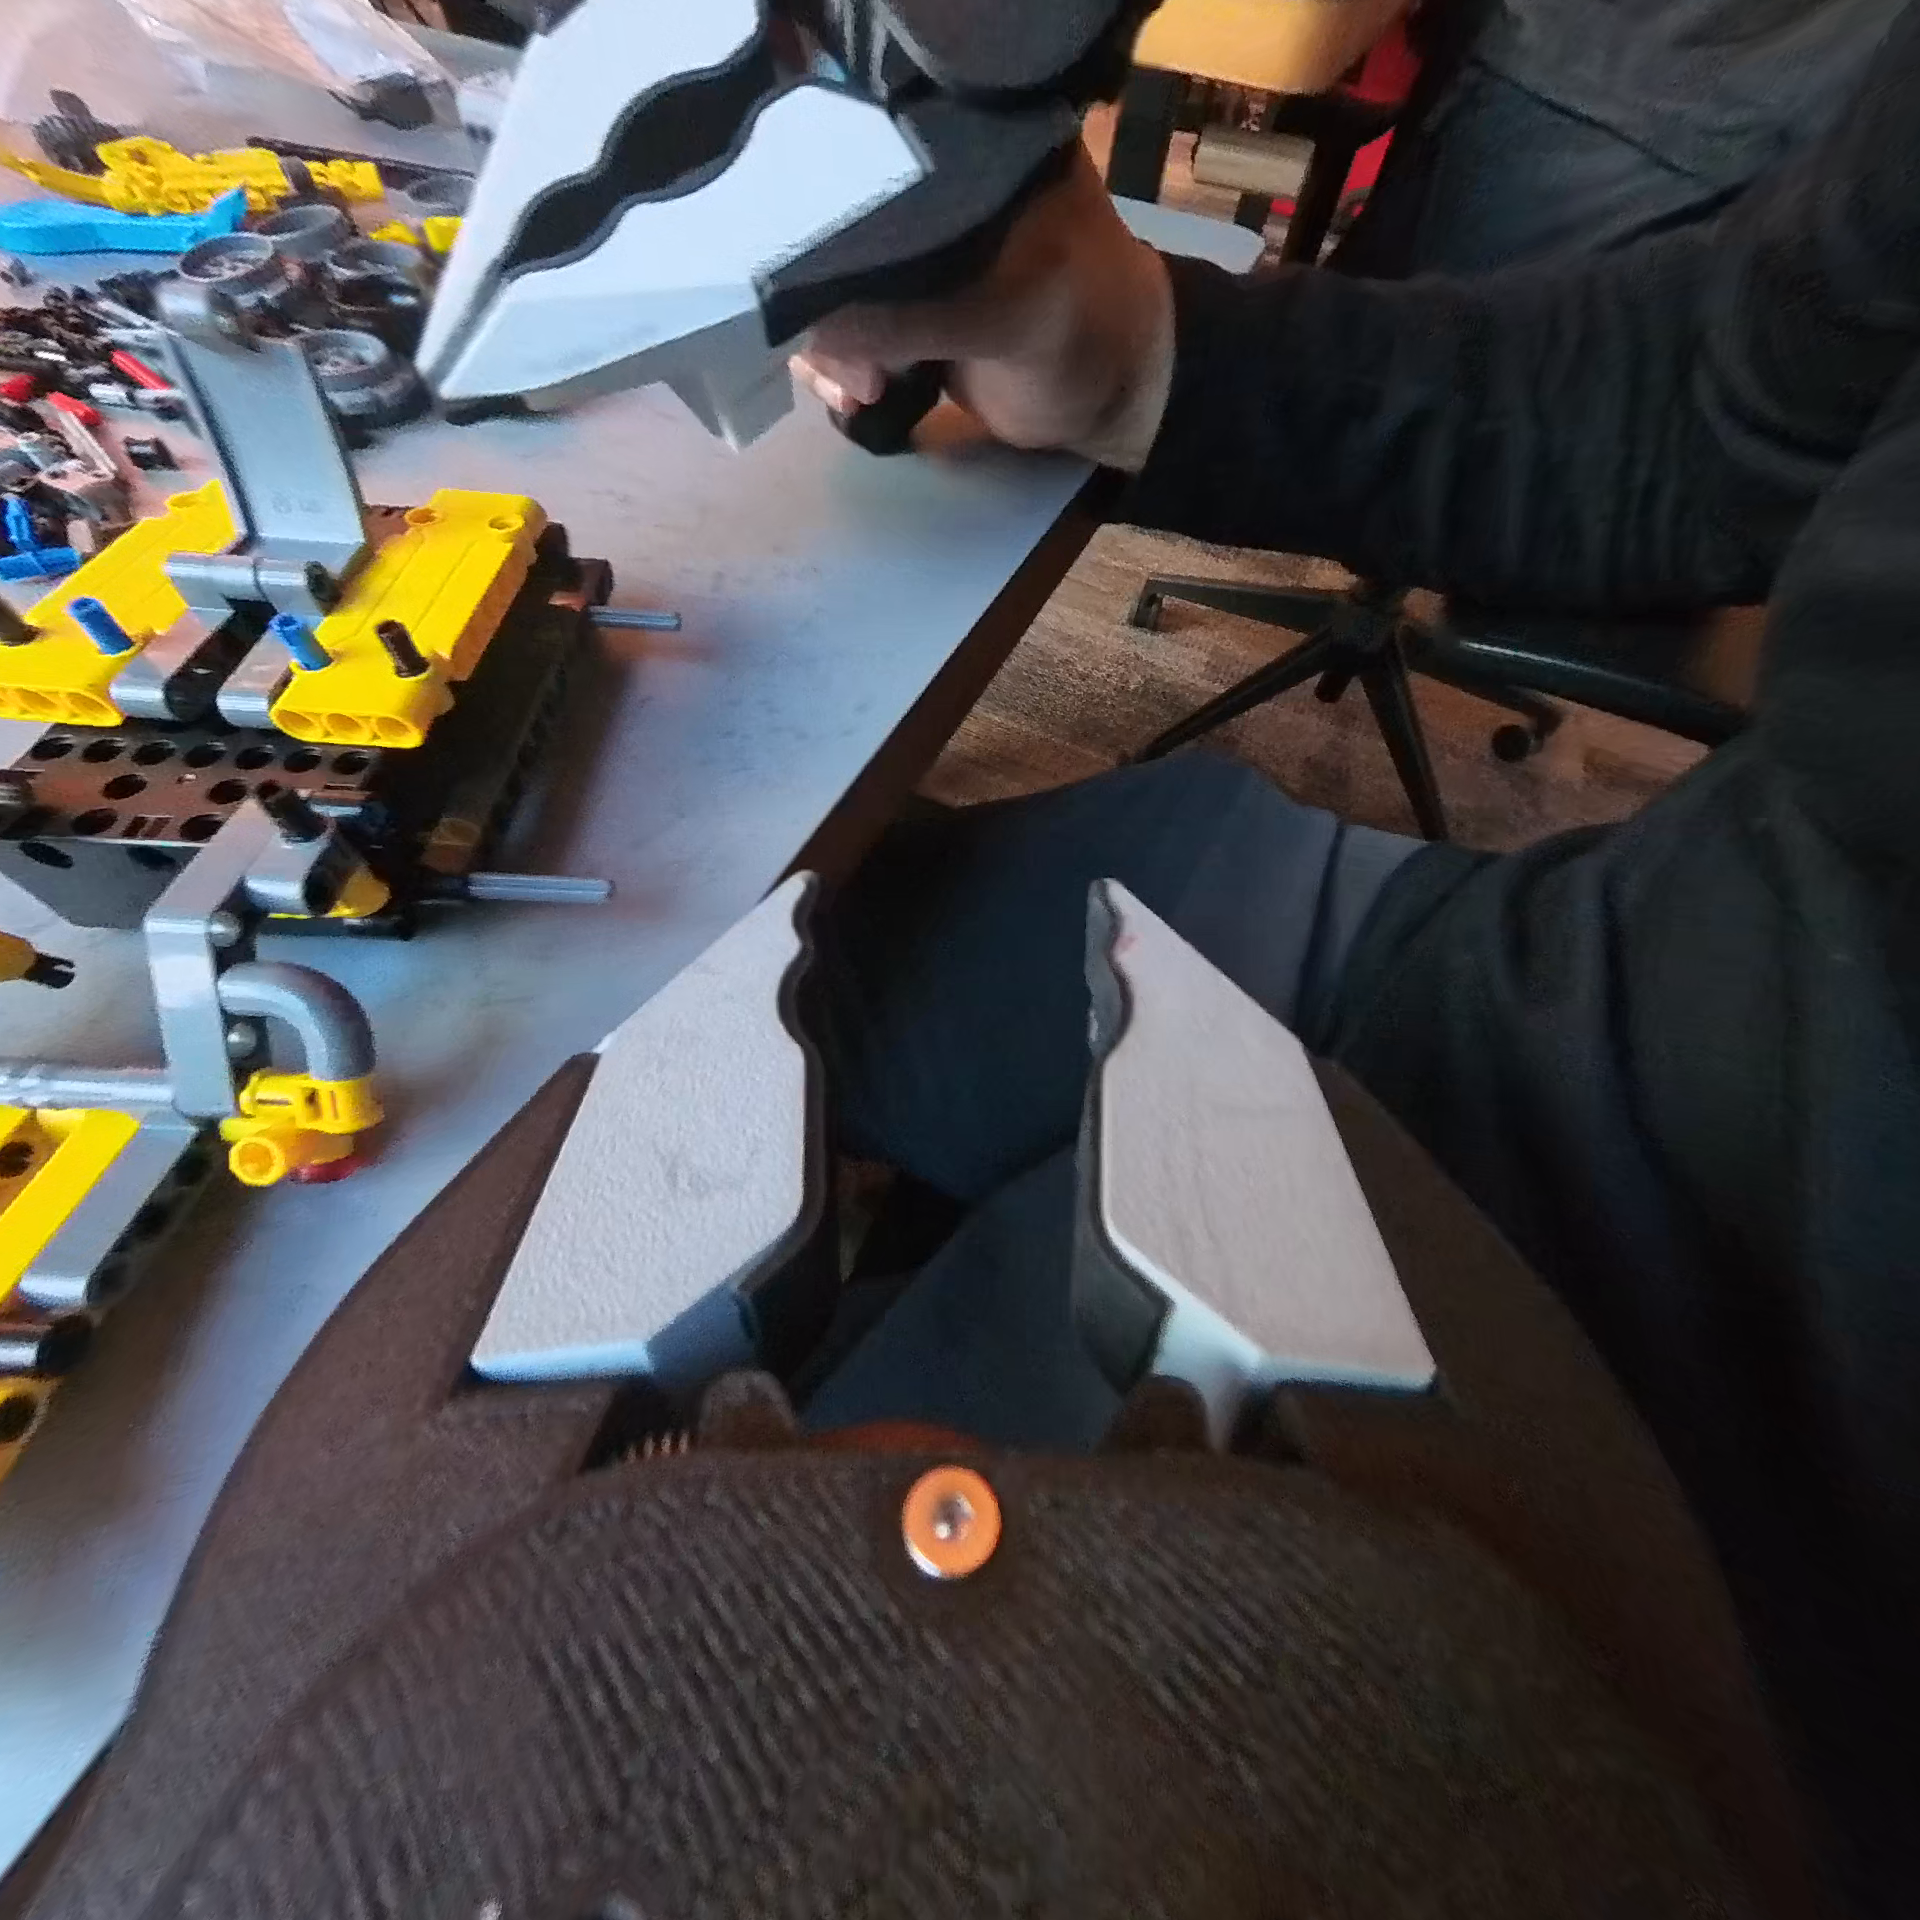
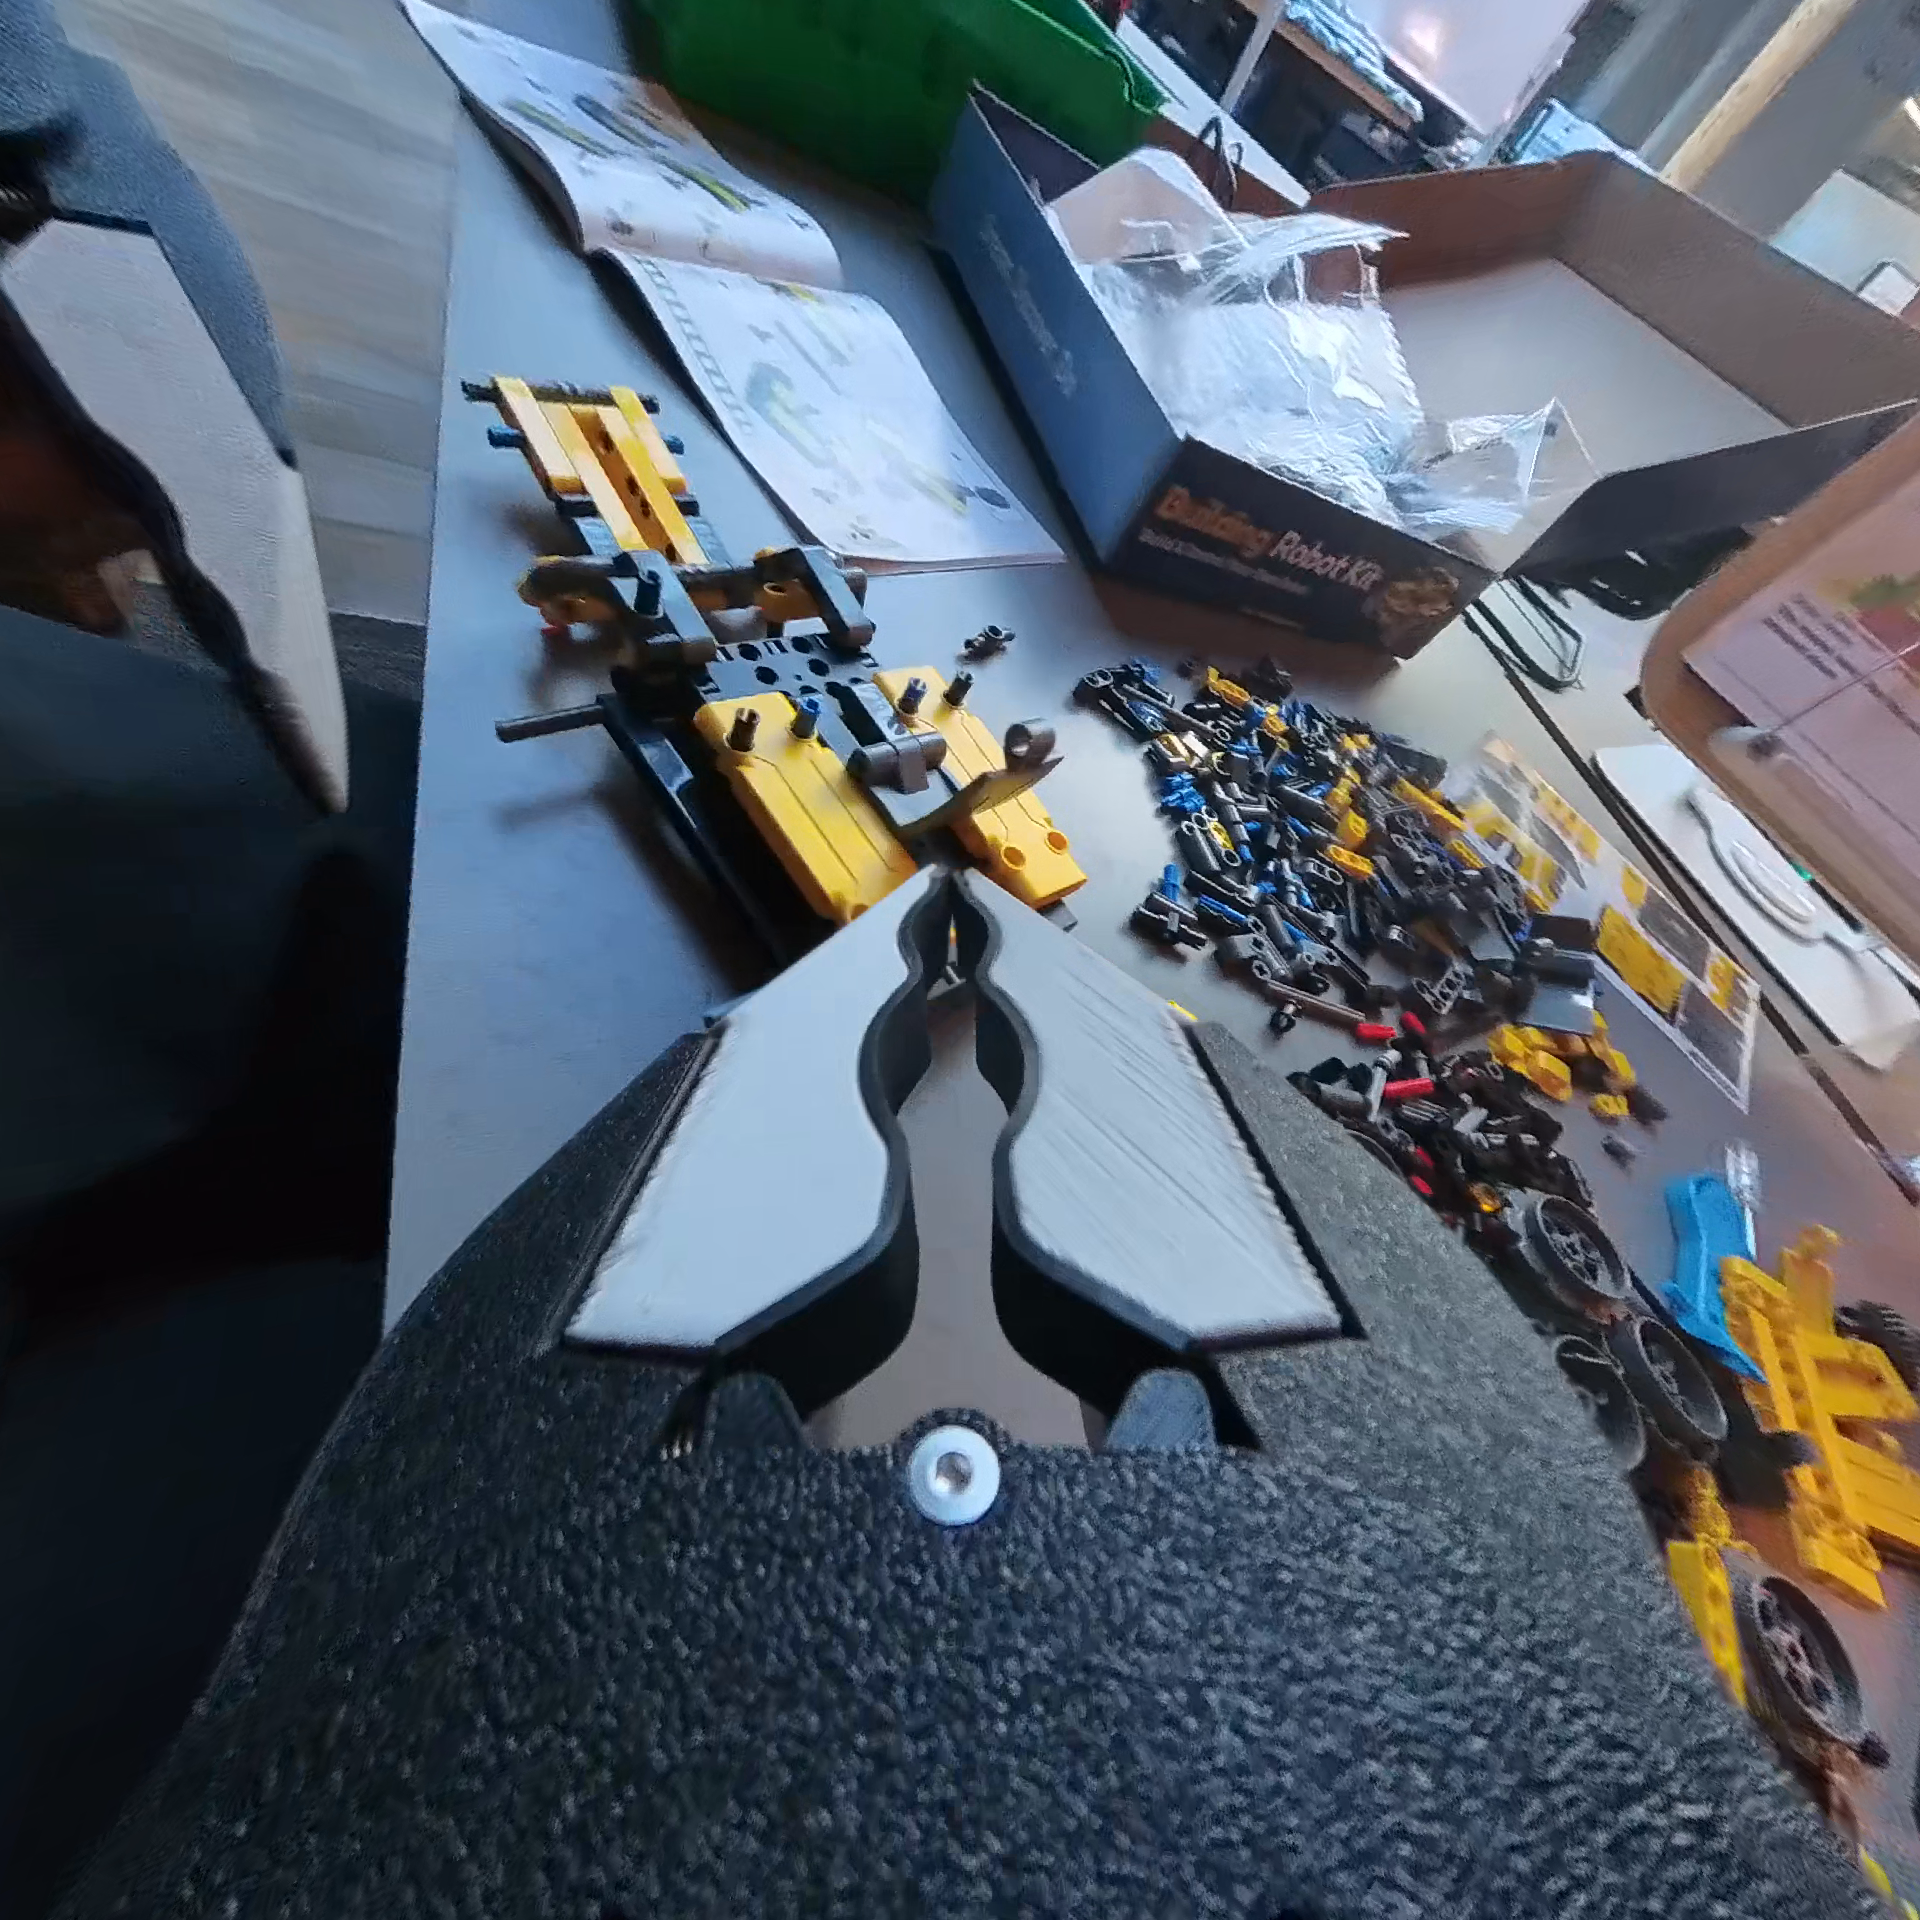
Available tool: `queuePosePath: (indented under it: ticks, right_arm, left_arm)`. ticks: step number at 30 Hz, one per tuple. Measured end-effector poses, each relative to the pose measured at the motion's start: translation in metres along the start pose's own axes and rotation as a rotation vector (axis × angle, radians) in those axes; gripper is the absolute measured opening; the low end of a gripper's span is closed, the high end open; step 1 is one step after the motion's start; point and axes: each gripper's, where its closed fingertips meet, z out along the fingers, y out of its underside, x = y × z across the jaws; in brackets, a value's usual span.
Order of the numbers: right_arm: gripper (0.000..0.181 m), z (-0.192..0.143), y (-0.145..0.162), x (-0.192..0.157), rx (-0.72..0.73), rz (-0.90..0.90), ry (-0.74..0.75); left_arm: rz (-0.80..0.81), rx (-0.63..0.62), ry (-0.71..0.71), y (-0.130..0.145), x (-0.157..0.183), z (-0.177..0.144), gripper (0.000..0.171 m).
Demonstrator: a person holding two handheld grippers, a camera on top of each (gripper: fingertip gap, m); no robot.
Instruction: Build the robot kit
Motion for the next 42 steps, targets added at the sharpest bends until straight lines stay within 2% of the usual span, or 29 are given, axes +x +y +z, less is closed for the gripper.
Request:
queuePosePath:
  ticks: [7, 17, 29, 42]
  right_arm:
    - [0.000, -0.001, -0.001, 0.002, 0.006, 0.015, 0.000]
    - [0.000, 0.002, 0.003, 0.003, -0.024, -0.005, 0.026]
    - [0.000, 0.002, 0.003, 0.004, -0.019, 0.003, 0.022]
    - [0.000, 0.000, 0.001, 0.004, -0.006, -0.006, 0.034]
  left_arm:
    - [-0.031, 0.063, -0.059, -0.010, -0.013, -0.007, 0.050]
    - [0.003, 0.050, -0.051, -0.009, -0.008, -0.007, 0.045]
    - [-0.041, 0.039, -0.029, -0.006, -0.010, -0.005, 0.045]
    - [-0.021, 0.023, -0.035, -0.003, -0.008, -0.001, 0.044]
